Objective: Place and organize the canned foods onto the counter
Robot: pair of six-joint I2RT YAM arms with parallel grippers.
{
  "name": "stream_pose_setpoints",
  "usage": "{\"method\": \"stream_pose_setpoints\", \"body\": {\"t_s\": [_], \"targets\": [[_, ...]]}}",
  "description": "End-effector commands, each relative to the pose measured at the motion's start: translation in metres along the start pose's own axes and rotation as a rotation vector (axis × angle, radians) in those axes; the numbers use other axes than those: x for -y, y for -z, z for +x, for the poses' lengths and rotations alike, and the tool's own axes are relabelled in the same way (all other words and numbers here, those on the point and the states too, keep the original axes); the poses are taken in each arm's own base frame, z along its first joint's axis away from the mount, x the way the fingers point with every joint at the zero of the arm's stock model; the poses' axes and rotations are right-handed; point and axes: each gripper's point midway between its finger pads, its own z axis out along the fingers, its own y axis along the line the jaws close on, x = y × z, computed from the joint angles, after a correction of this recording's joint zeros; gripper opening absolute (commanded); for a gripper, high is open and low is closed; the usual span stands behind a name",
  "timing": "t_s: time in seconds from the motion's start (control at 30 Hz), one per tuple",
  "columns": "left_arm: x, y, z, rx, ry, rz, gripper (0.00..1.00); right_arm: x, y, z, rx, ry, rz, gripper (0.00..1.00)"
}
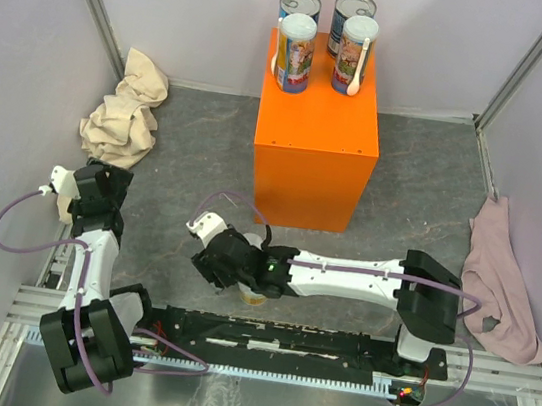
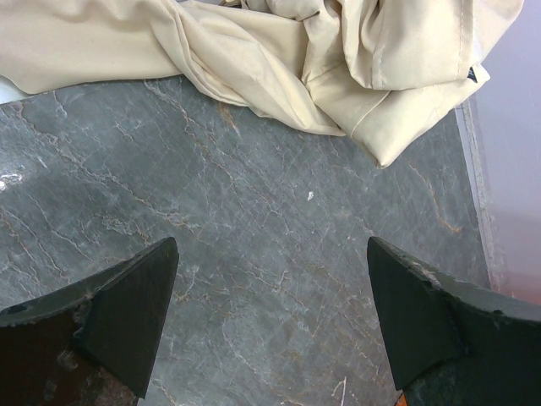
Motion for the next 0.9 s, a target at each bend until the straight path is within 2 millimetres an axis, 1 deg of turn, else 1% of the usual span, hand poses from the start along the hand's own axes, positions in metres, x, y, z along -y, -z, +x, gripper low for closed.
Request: {"method": "stream_pose_setpoints", "body": {"t_s": [0.0,0.1,0.2,0.33,0.43,0.57,0.73,0.8,0.87], "targets": [[0.012,-0.001,-0.008,0.024,0.058,0.043,0.98,-0.004,0.037,-0.07,0.186,-0.023,-0.024,0.02],[0.011,-0.001,-0.007,0.022,0.057,0.041,0.98,-0.002,0.058,-0.093,0.236,-0.018,-0.027,0.01],[0.012,-0.001,-0.007,0.021,0.056,0.042,0.98,-0.001,0.083,-0.118,0.29,-0.01,-0.04,0.01],[0.011,-0.002,-0.007,0.022,0.058,0.04,0.98,0.002,0.118,-0.152,0.363,0.0,-0.054,0.01],[0.011,-0.001,-0.007,0.022,0.056,0.041,0.98,0.011,0.148,-0.177,0.431,0.019,-0.034,0.01],[0.011,-0.001,-0.007,0.022,0.054,0.04,0.98,0.029,0.186,-0.208,0.52,0.035,0.03,0.01],[0.011,-0.001,-0.007,0.022,0.052,0.042,0.98,0.057,0.226,-0.236,0.592,0.048,0.13,0.01],[0.011,-0.001,-0.007,0.022,0.054,0.041,0.98,0.074,0.24,-0.246,0.621,0.04,0.181,0.01],[0.011,-0.002,-0.006,0.018,0.054,0.04,0.98,0.099,0.252,-0.255,0.643,0.016,0.244,0.01]]}}
